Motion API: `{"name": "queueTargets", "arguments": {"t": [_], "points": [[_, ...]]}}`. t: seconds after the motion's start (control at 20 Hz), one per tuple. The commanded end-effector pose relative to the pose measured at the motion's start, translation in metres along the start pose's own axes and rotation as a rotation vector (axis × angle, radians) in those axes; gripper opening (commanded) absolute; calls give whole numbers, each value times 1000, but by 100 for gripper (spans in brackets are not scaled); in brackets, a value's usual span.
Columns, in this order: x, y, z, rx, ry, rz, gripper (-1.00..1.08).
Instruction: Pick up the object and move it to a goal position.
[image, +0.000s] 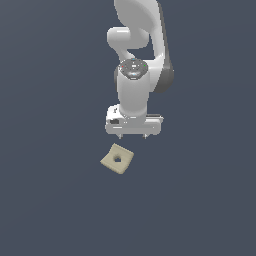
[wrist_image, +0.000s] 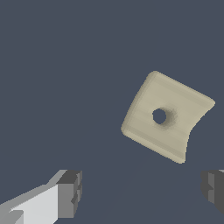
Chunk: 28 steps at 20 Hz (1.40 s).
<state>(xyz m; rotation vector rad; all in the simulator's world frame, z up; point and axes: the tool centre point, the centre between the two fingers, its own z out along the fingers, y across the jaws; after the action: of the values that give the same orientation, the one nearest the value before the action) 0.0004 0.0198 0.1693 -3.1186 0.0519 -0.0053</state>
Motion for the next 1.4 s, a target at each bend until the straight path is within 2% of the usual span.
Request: {"name": "queueTargets", "arguments": {"t": [0.0, 0.35, 0.7, 1.0, 1.35], "points": [[0, 0, 0, 0, 0, 0, 68], [-3, -9, -1, 10, -10, -23, 68], [6, -17, -33, 54, 49, -33, 68], [18, -29, -90, 118, 156, -58, 68], [25, -48, -192, 187, 348, -113, 68]]}}
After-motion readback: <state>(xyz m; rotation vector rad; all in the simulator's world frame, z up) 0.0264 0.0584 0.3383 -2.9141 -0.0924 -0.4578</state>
